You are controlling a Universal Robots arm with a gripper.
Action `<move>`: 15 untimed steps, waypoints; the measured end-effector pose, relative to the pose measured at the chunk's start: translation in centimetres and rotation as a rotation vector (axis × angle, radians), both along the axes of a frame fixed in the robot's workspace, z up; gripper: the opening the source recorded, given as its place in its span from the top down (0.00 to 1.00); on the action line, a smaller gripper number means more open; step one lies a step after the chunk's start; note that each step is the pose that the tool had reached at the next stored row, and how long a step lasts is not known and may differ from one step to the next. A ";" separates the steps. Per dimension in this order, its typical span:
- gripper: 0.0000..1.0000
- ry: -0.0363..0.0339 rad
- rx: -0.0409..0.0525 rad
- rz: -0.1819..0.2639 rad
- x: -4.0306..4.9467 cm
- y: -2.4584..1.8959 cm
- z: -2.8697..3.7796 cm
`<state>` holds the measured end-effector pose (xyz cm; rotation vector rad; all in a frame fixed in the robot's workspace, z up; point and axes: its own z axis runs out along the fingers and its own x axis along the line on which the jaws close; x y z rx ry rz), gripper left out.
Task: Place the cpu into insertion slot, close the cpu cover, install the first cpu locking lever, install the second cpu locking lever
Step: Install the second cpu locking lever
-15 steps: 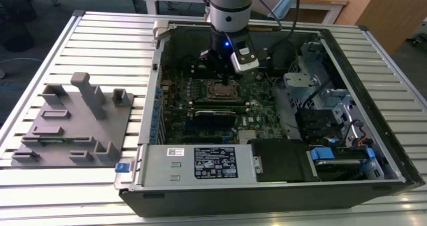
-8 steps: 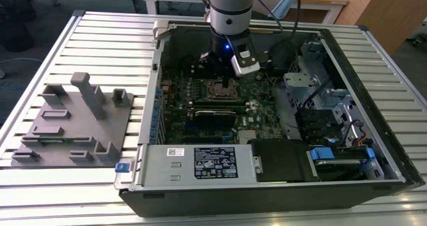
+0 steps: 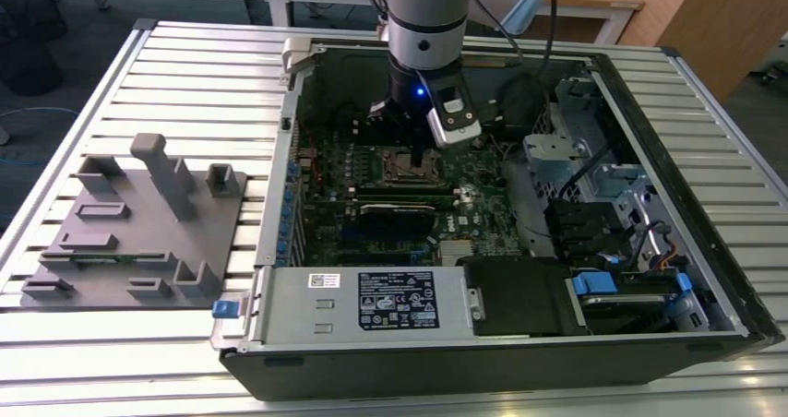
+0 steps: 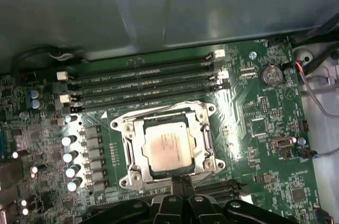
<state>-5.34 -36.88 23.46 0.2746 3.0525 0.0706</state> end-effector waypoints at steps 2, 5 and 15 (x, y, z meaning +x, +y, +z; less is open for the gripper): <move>0.90 0.0000 -0.0001 0.000 0.00 -0.22 0.00; 0.90 0.0000 -0.0001 0.000 0.00 -0.53 0.00; 0.90 0.0001 -0.0002 0.000 0.00 -0.94 0.00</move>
